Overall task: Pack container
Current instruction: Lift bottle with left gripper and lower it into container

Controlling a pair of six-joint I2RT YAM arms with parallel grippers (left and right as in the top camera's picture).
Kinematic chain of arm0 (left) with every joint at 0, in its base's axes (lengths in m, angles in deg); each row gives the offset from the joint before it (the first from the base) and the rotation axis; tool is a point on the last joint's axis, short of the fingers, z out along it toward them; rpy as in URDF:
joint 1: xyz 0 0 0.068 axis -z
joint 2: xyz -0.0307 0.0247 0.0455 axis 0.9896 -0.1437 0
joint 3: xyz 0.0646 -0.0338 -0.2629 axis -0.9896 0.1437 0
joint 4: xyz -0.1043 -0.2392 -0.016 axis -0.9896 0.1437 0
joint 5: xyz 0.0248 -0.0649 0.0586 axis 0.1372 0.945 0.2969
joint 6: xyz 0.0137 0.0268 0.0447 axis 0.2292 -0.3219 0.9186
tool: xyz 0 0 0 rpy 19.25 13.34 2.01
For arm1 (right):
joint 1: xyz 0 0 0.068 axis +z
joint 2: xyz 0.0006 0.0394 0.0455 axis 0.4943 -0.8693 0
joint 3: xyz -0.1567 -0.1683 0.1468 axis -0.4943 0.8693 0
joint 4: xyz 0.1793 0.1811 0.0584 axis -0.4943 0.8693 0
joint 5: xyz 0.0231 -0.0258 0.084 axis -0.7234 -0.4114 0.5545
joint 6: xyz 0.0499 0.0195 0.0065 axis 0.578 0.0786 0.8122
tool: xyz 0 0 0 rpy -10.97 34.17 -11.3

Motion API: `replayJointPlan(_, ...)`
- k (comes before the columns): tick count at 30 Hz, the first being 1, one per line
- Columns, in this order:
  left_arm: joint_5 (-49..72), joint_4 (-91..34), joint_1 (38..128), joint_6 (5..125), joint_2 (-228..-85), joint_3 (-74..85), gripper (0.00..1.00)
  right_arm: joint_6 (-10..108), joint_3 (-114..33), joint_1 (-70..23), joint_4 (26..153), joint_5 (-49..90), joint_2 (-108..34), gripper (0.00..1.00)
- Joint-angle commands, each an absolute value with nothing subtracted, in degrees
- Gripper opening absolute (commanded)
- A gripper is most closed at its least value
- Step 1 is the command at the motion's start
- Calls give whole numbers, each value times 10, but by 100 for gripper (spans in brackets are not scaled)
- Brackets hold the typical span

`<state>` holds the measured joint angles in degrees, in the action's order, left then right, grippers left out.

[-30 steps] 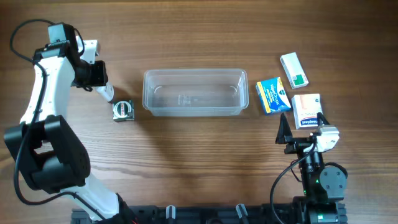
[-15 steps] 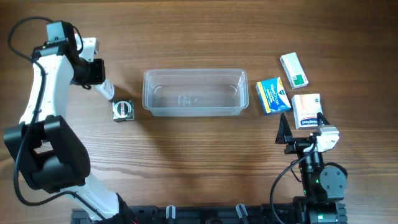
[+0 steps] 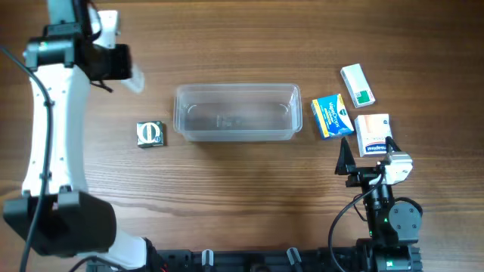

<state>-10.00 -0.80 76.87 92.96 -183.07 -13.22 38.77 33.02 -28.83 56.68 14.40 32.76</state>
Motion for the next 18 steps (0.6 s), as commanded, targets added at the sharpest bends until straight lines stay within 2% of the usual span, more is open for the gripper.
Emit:
replayJointPlan(1,-95,-4,824,873,-1776,-147,22,384,331,-292,564,140,330,100)
replayJointPlan(8,-94,22,897,802,-1755,-144,21,384,331,-292,564,140,330,100)
replayJointPlan(18,-95,46,942,789,-1799,-141,17,384,331,-292,564,140,330,100)
